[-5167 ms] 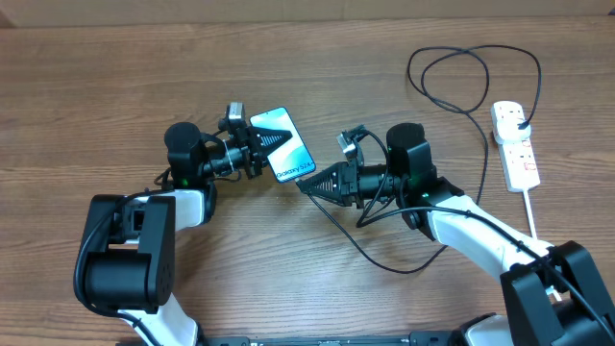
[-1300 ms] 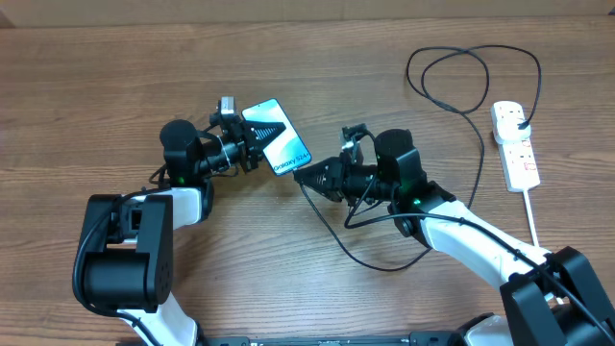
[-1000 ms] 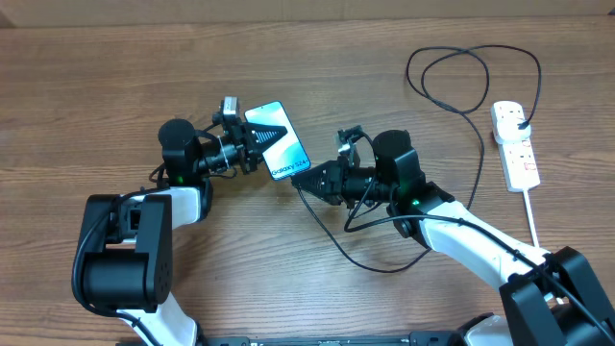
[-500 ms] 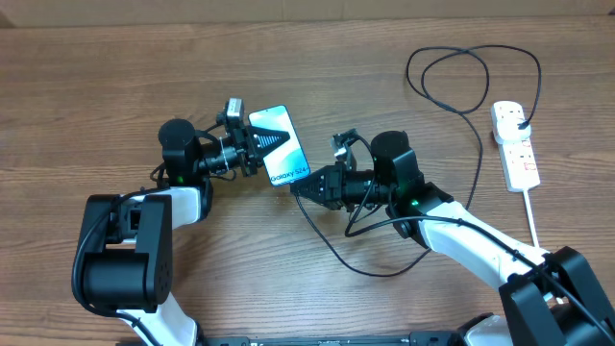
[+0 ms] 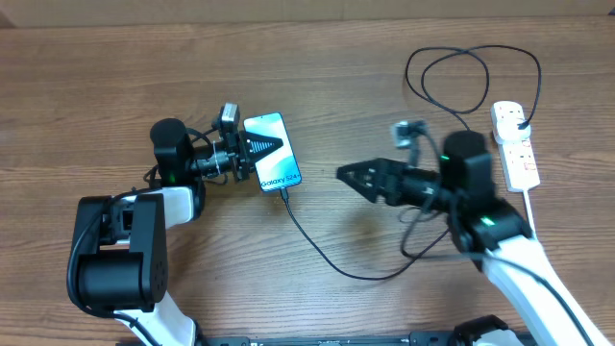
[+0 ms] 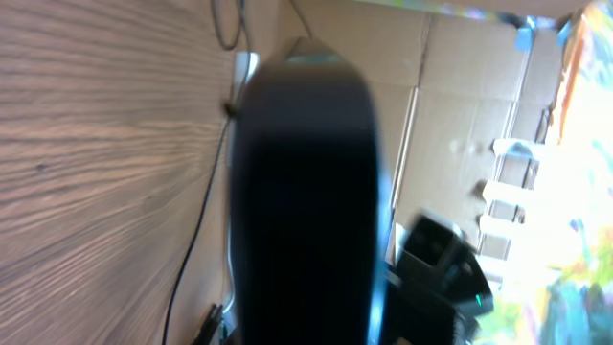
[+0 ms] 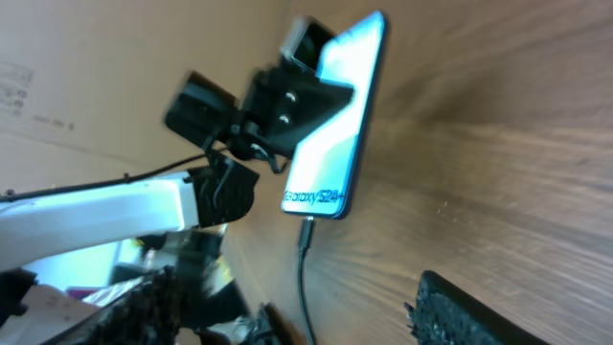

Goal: Plug charger to phone and switch on socket
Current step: 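Open the right gripper off the plug and lower the phone with the left gripper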

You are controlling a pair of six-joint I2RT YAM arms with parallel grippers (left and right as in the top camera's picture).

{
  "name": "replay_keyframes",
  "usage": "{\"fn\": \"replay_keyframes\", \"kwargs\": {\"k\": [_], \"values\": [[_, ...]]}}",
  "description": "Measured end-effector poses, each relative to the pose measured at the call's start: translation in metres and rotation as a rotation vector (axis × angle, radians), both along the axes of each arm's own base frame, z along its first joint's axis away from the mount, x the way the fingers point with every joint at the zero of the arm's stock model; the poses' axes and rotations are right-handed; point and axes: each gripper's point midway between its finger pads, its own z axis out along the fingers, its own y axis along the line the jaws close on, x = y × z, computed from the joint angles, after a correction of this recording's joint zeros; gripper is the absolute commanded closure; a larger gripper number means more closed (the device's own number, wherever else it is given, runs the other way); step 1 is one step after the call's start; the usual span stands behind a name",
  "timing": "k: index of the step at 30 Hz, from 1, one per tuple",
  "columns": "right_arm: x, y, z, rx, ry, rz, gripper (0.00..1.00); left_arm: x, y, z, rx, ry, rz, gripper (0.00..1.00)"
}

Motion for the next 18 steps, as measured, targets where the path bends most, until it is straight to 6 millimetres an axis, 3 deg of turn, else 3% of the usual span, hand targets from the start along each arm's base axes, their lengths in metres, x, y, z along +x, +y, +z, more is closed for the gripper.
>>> {"fn": "replay_keyframes", "kwargs": {"k": [3,6,18], "values": [[-0.009,-0.015,0.002,-0.059,-0.04,-0.034,0.18,0.0,-0.005,-0.014,0.028,0.08,-0.004,0.96],[-0.01,-0.023,-0.001,-0.111,-0.068,-0.057,0.18,0.005,-0.017,-0.017,0.073,0.085,-0.024,0.96],[-0.007,-0.032,-0.014,-0.205,-0.101,-0.078,0.16,0.07,-0.049,0.015,0.35,-0.058,-0.089,0.96]]}}
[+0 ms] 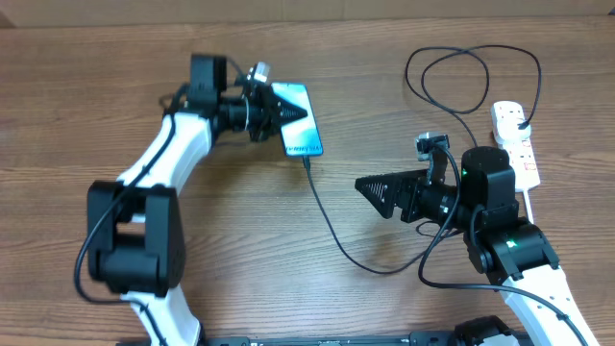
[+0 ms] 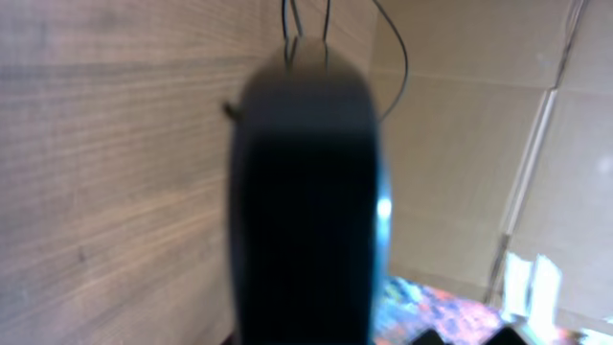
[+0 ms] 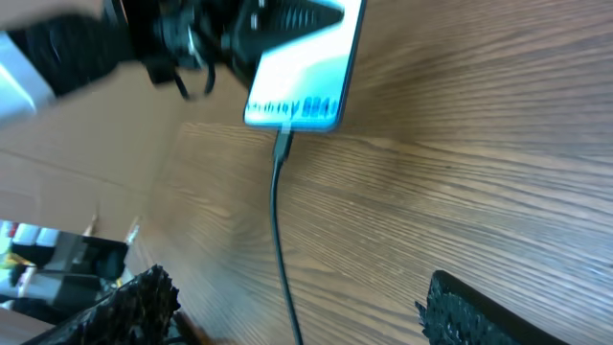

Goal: Plug charger to phone and switch on socket
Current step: 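Open the right gripper off the plug and lower the phone with the left gripper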

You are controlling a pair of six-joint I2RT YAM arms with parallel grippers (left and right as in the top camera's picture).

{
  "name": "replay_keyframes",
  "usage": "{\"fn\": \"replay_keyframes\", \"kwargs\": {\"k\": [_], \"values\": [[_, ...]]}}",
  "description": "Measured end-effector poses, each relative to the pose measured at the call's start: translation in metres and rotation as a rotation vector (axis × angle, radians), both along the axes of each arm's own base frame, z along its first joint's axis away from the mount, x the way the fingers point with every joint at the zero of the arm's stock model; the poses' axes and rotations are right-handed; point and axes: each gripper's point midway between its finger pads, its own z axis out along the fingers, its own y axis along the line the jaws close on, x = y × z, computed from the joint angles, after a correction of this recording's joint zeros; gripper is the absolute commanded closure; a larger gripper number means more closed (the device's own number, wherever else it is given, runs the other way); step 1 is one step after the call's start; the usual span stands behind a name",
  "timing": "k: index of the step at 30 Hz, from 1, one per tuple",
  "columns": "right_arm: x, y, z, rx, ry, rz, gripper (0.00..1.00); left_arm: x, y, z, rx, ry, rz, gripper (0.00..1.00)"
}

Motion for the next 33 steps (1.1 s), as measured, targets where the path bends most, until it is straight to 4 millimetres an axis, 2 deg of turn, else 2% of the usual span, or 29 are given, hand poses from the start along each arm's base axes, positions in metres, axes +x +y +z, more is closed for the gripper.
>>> {"fn": "replay_keyframes", "kwargs": {"k": [2,4,9,14,17,26,30,33], "values": [[0.0,-0.002,-0.003,-0.018,0.003,-0.009,0.16,0.012,-0.004,-0.008,0.035,0.006,-0.023,0.96],[0.0,-0.005,-0.008,-0.038,0.013,-0.022,0.16,0.02,-0.009,-0.025,0.083,0.03,-0.045,0.96],[-0.002,-0.013,-0.02,-0.095,0.043,-0.048,0.16,0.018,-0.014,-0.084,0.267,0.118,-0.099,0.96],[0.001,-0.019,-0.024,-0.127,0.037,-0.071,0.13,0.011,-0.011,-0.126,0.438,0.118,-0.14,0.89],[0.002,-0.021,-0.025,-0.139,0.032,-0.081,0.13,0.009,-0.007,-0.135,0.503,0.114,-0.147,0.84],[0.004,-0.023,-0.026,-0.155,0.028,-0.096,0.12,0.007,0.002,-0.144,0.569,0.145,-0.154,0.69],[0.004,-0.024,-0.027,-0.159,0.031,-0.099,0.13,0.003,0.008,-0.144,0.607,0.168,-0.152,0.67],[0.004,-0.024,-0.028,-0.16,0.034,-0.099,0.12,0.002,0.011,-0.143,0.628,0.179,-0.152,0.51]]}}
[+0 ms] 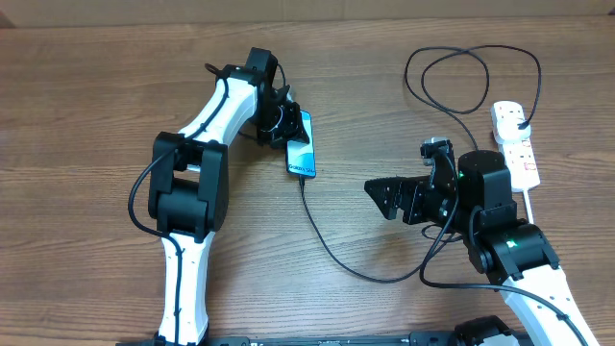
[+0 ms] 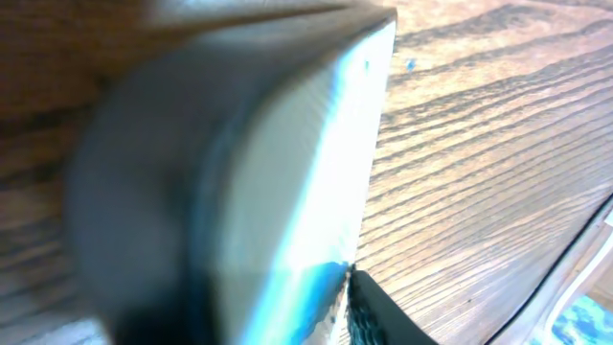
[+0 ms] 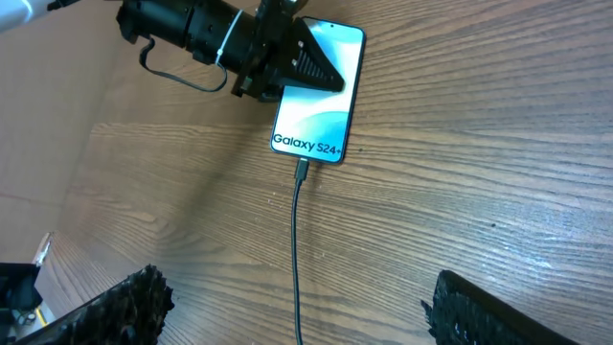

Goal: Plug charger to phone and switch on socket

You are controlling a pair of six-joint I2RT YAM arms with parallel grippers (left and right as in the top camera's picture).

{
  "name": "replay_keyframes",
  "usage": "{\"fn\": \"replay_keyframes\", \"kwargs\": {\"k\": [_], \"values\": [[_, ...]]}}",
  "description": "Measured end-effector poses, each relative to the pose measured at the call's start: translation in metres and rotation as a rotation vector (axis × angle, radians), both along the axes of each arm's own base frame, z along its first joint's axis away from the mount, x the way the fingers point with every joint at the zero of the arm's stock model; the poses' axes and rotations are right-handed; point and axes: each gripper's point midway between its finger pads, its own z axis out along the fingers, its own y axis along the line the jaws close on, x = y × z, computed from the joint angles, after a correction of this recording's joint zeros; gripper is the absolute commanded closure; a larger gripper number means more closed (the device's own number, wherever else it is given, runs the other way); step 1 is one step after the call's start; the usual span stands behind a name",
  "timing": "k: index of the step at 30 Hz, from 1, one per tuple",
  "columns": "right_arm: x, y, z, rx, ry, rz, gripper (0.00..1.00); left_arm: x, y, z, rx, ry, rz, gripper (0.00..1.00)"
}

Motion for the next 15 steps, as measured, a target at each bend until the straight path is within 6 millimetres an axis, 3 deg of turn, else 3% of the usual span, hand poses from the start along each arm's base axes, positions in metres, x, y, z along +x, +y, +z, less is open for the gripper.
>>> {"fn": "replay_keyframes", "kwargs": {"k": [3,8,12,15], "values": [[0.0,0.0,0.0,-0.001,-0.001,-0.002,0.09,-0.002,0.002,0.003,0.014,0.011,0.005,0.4],[-0.002,-0.006,-0.007,-0.032,0.03,-0.027,0.03,-0.005,0.008,0.004,0.036,0.029,0.013,0.39],[0.005,-0.023,-0.002,-0.099,0.022,-0.097,0.0,-0.01,0.02,0.005,0.058,0.068,0.033,0.29],[0.022,-0.047,0.016,-0.14,-0.036,-0.189,0.0,-0.013,0.037,0.006,0.085,0.11,0.063,0.24]]}}
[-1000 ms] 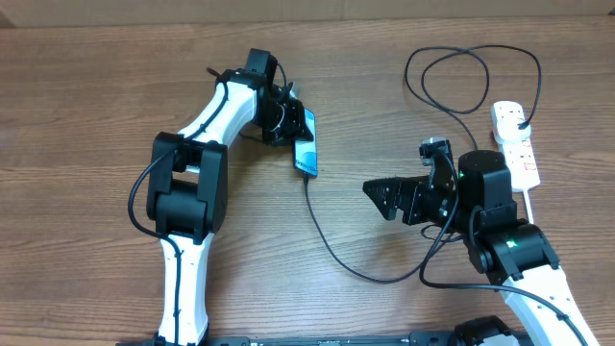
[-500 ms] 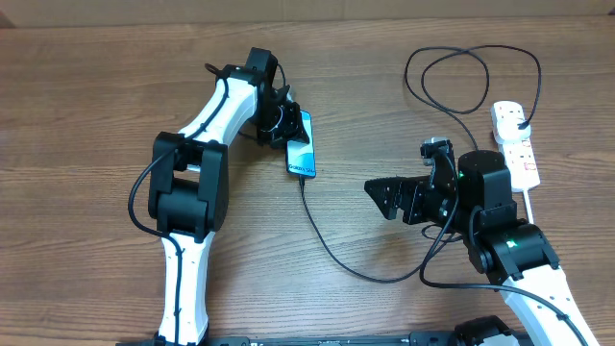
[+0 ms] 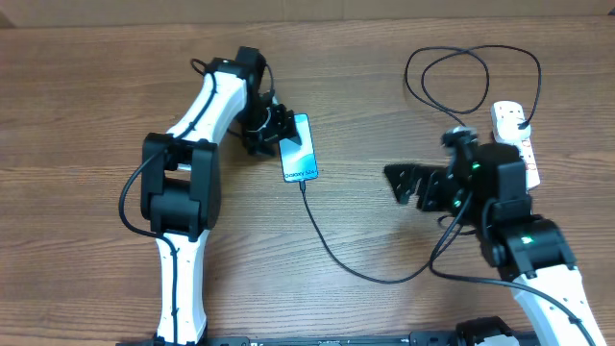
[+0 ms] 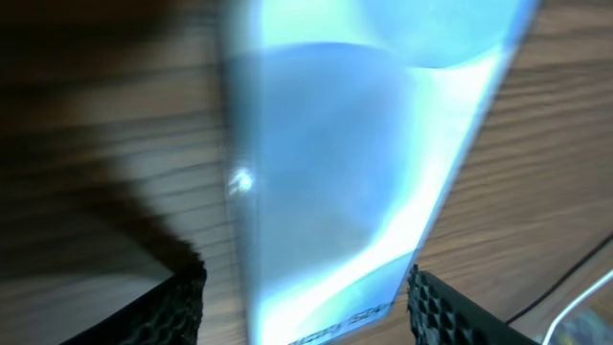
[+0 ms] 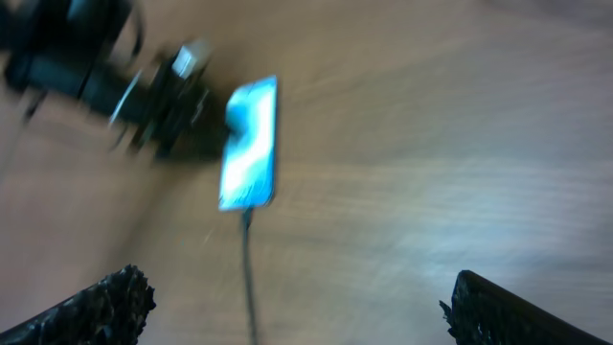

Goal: Plug charger to phone and switch on socket

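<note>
The phone [image 3: 300, 152] lies on the wooden table with its lit screen up, and the black charger cable [image 3: 327, 240] is plugged into its near end. My left gripper [image 3: 273, 130] is open at the phone's far-left corner. In the left wrist view its fingers straddle the phone [image 4: 345, 172] around my left gripper [image 4: 306, 283]. My right gripper [image 3: 399, 183] hangs open and empty at mid-table, to the left of the white power strip [image 3: 514, 144]. The blurred right wrist view shows the phone [image 5: 251, 144] far ahead of my right gripper [image 5: 297, 287].
The cable loops behind the power strip at the back right [image 3: 471, 77] and ends in a plug on the strip's far end [image 3: 515, 117]. The strip's own white lead [image 3: 531, 207] runs toward the near edge beside my right arm.
The phone stood on its edge in my left gripper; now it lies flat and the fingers are apart. My right arm has shifted right, nearer the power strip.
My left gripper held the phone, cable plugged in, at left of centre while the right gripper was open at mid-table. It then held the phone farther back, then on edge near the middle. Now the phone rests flat, released.
</note>
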You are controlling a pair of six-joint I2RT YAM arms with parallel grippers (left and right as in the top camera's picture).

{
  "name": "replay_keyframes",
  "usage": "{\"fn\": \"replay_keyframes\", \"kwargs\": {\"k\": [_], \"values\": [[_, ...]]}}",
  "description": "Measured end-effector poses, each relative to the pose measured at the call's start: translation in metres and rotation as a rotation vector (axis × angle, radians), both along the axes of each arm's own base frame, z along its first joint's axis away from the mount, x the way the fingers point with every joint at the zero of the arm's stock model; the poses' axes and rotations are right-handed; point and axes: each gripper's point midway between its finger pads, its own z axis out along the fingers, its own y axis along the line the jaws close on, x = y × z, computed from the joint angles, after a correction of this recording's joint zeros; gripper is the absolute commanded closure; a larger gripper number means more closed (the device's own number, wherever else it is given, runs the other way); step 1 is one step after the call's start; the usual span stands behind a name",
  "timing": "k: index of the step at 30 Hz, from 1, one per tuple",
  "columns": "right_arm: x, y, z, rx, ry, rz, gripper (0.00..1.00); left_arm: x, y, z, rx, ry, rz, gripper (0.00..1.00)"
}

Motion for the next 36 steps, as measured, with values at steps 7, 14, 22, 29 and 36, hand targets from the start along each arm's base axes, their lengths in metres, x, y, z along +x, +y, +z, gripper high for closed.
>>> {"fn": "replay_keyframes", "kwargs": {"k": [7,14,22,29,36], "values": [[0.025,-0.09,0.012,-0.06,-0.045,-0.289,0.0,0.01,0.049,0.005,0.082,0.04,0.081,0.0],[0.039,-0.201,-0.018,-0.069,0.021,-0.602,0.0,0.033,0.07,0.042,0.148,-0.021,0.1,0.0],[0.061,-0.268,-0.076,-0.049,0.093,-0.727,0.51,0.045,0.044,0.112,0.162,-0.18,-0.002,0.0],[0.083,-0.306,-0.107,0.022,0.057,-0.824,0.96,0.035,0.003,0.151,0.196,-0.295,-0.141,0.0],[0.103,-0.309,-0.12,0.071,0.021,-0.816,0.96,0.019,-0.039,0.156,0.204,-0.334,-0.247,0.0]]}}
